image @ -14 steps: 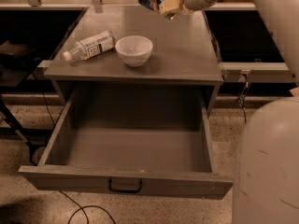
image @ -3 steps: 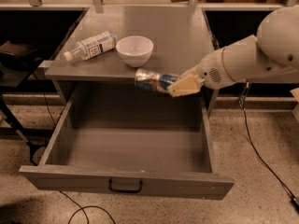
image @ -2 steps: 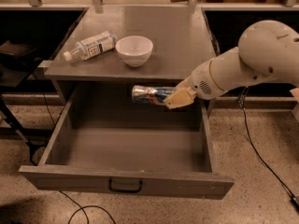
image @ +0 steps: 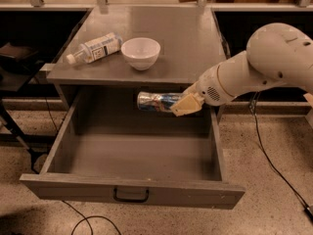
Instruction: Place redbull can into top drawer
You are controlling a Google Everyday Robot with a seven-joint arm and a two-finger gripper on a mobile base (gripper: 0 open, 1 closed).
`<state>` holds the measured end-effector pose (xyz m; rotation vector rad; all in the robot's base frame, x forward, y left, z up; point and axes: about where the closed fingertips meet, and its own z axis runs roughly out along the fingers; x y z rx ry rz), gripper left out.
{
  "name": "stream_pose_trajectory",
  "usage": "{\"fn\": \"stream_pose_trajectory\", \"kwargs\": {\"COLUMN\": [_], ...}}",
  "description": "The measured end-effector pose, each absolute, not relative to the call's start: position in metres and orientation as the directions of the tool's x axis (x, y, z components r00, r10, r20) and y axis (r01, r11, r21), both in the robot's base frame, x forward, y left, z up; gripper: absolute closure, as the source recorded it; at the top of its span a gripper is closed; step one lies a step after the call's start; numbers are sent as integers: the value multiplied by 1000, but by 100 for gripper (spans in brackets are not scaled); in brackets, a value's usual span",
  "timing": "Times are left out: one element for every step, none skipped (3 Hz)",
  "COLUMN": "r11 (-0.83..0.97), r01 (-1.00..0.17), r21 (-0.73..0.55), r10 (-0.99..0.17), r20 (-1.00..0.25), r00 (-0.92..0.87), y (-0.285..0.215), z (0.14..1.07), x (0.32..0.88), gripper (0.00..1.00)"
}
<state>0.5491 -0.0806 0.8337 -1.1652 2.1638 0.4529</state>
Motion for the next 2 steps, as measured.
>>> {"fn": "stream_pose_trajectory", "kwargs": {"r11": [499, 437], "r01": [-866, -894], "r21": [38, 101], "r10": [-635, -653], "r20": [-663, -648], "r00": [-396, -393], "y": [-60, -28], "z": [807, 766], "x": [539, 523], "gripper": [100, 100]}}
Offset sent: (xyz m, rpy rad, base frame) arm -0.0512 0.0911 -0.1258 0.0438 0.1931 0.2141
